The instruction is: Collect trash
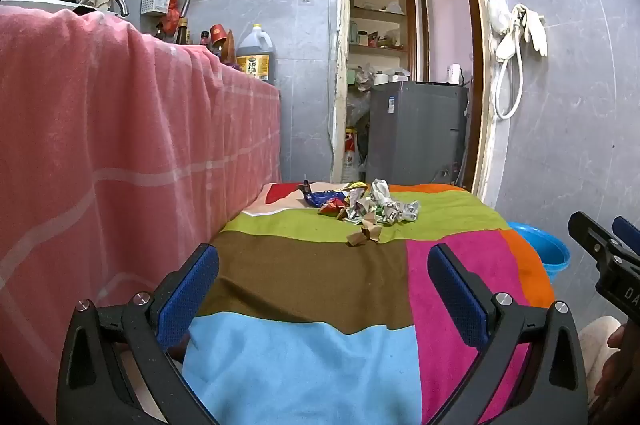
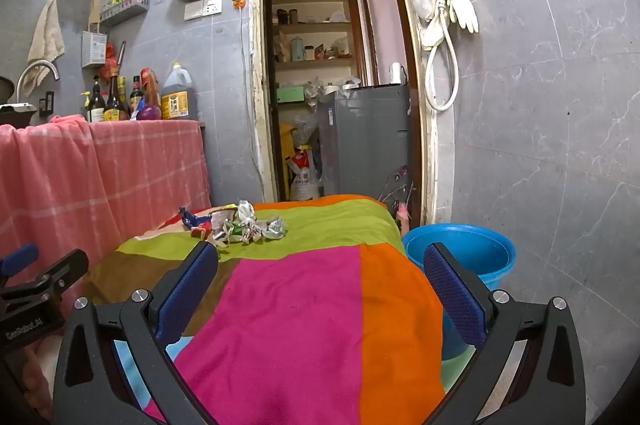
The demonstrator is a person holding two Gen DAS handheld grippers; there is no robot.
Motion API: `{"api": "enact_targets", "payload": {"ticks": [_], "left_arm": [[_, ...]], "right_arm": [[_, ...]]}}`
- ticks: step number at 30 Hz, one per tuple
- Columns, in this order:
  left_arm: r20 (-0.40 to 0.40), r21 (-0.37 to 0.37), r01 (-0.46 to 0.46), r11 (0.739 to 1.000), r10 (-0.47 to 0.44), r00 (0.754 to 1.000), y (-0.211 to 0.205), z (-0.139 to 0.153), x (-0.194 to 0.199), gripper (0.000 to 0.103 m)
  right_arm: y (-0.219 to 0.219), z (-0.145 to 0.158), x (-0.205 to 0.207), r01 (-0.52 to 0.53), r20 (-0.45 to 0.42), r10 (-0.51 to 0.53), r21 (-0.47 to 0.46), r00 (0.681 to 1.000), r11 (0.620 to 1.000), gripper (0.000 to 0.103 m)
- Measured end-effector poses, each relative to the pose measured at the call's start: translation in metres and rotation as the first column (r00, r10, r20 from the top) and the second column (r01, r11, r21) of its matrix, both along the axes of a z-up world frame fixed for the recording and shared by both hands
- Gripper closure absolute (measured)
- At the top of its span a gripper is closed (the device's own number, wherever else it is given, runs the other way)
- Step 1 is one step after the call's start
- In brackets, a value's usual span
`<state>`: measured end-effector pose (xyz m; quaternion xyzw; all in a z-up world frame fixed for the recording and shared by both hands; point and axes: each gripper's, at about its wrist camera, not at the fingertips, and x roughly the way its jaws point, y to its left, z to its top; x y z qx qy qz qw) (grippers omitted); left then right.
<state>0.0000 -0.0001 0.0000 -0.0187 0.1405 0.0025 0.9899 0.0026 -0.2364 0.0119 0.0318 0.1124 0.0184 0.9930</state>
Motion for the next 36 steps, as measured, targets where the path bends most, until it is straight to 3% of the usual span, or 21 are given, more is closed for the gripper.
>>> {"api": "enact_targets", "payload": {"ticks": [36], "left_arm": [[-0.006,0.012,0.007,1.000,-0.007,1.000,-0.005,0.002,0.001,0.001]], "right_arm": [[-0.001,-0.001,-0.001,0.000,-0.001,0.000,0.003,1.000,1.000,0.000]]}}
